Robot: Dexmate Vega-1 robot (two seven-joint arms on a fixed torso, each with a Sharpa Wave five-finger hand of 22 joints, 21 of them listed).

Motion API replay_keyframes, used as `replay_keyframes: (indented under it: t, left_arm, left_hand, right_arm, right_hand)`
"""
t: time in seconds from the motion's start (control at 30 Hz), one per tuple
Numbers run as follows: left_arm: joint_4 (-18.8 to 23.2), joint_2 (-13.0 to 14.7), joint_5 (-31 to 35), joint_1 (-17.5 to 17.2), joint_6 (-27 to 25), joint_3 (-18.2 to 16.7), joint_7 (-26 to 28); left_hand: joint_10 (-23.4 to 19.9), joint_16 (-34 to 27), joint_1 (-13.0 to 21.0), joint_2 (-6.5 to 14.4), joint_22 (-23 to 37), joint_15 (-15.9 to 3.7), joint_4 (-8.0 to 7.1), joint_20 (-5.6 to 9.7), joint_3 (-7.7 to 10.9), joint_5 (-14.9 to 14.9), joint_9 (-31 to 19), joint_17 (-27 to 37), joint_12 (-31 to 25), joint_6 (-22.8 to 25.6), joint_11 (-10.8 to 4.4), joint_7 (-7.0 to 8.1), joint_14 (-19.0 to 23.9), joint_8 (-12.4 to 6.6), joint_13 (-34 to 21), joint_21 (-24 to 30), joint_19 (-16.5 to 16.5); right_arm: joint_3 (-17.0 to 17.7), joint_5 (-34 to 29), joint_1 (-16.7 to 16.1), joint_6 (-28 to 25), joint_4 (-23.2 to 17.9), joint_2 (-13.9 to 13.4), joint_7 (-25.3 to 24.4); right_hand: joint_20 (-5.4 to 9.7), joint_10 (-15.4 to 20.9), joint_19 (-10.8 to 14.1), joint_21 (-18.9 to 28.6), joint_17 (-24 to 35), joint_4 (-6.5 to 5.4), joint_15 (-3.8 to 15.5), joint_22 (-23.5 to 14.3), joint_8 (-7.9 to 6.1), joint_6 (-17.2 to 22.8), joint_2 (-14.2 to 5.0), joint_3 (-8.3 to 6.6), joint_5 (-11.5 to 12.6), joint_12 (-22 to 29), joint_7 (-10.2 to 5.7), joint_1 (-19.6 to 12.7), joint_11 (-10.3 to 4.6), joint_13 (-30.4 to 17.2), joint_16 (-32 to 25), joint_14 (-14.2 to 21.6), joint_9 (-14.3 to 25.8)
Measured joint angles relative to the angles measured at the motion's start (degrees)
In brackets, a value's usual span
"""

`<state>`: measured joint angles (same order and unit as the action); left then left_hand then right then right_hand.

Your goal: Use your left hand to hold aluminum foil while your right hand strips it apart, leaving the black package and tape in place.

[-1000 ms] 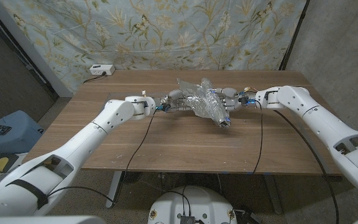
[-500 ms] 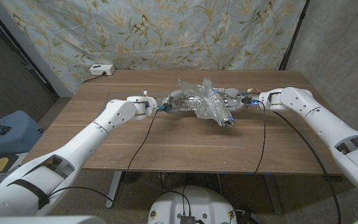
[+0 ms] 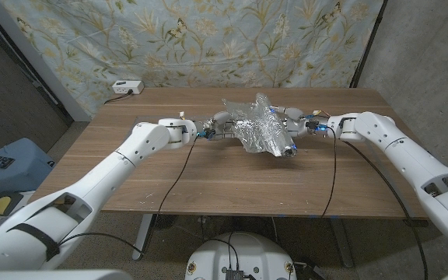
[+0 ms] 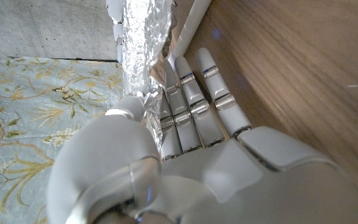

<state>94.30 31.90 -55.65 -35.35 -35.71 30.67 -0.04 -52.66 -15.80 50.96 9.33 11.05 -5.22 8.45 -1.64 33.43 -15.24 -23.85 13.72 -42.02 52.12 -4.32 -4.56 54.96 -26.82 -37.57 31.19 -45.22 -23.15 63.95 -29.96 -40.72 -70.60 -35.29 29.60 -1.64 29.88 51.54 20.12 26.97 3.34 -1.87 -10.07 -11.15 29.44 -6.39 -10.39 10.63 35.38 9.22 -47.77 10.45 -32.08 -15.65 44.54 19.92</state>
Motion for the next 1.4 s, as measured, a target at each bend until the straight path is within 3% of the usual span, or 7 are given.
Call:
replay_keyframes:
  t: [0.8, 1.4]
  left_arm:
    - [-0.4, 1.2, -0.7, 0.3, -0.7, -0.7, -0.9]
    - [-0.5, 1.6, -0.8, 0.7, -1.3, -0.8, -1.1]
  left_hand:
    - [-0.1, 0.0, 0.0, 0.0, 0.0, -0.32, 0.0, 0.0, -0.01, 0.2, -0.2, 0.3, 0.4, 0.1, -0.08, 0.08, 0.3, -0.18, 0.0, 0.5, 0.0]
    - [-0.2, 0.0, 0.0, 0.0, 0.0, -0.31, -0.09, 0.0, 0.08, 0.2, -0.2, 0.3, 0.4, 0.1, 0.03, 0.1, 0.3, -0.18, -0.3, 1.0, 0.0]
  right_arm:
    - [1.5, 2.6, -1.1, -0.1, 1.2, 0.8, 0.1]
    - [1.1, 1.8, -0.5, 1.3, 4.0, 1.5, 4.1]
  right_hand:
    - [-0.41, -1.0, 0.0, -0.9, 0.3, 0.79, -0.31, 0.0, 0.84, -4.5, 0.7, 0.19, 0.0, -1.1, -0.38, 0.7, 0.37, -0.6, 0.6, -0.7, -1.6]
    - [-1.56, -2.5, -0.1, -2.2, 0.3, -0.66, -1.43, 0.1, 0.83, -5.9, 5.43, 4.47, 1.4, -2.1, -0.45, 6.5, 1.69, -1.0, 1.3, -1.9, -3.5]
